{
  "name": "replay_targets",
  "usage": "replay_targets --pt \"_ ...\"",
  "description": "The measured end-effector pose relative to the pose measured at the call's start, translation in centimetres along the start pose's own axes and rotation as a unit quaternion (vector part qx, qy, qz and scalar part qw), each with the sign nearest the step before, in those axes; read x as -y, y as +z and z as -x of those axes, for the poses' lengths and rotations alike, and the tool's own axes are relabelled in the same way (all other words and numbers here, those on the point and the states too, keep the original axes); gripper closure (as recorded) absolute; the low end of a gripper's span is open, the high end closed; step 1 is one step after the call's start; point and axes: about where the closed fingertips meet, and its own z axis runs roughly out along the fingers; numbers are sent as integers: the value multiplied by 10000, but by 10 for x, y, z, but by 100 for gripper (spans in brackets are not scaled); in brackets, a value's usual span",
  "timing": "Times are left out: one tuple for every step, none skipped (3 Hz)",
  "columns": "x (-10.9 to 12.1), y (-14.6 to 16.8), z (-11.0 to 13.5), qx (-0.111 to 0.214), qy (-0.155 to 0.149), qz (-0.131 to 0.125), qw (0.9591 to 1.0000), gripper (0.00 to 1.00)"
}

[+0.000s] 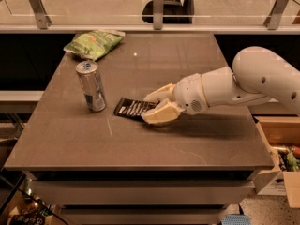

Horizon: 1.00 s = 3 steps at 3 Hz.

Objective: Move rxbar chocolate near redbull can

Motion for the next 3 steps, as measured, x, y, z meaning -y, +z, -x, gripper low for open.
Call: replay_targets --pt "-1 2 1 -2 -11 16 10000 82" --pt "-2 3 2 -4 -20 33 10000 59" --pt "-3 5 3 -6 -31 50 10000 36"
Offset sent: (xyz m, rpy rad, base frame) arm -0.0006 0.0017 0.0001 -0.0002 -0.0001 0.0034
